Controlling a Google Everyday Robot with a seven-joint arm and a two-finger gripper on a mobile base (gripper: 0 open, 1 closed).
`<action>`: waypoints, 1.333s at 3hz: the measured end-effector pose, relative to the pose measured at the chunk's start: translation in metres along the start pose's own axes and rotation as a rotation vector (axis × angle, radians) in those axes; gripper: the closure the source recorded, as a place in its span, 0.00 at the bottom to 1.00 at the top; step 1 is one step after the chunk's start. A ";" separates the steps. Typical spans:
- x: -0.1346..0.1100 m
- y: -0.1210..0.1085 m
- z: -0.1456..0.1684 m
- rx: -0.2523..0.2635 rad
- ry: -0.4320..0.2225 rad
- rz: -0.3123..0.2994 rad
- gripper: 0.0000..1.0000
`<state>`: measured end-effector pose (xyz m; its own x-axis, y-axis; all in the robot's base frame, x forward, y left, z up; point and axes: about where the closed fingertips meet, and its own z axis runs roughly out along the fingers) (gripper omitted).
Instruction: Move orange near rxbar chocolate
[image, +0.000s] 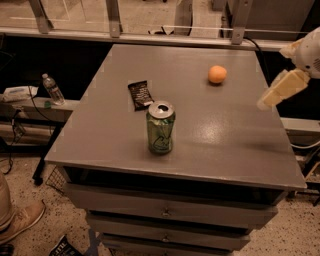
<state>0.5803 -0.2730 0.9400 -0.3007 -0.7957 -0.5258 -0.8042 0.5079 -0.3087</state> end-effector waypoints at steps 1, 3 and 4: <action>0.003 -0.046 0.022 0.099 -0.058 0.129 0.00; -0.030 -0.097 0.083 0.117 -0.155 0.277 0.00; -0.043 -0.096 0.108 0.078 -0.162 0.304 0.00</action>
Offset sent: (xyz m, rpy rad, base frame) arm 0.1536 -0.0065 -0.0074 0.2818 -0.1465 -0.2963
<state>0.7261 -0.2523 0.9065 -0.4295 -0.5448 -0.7202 -0.6472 0.7419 -0.1752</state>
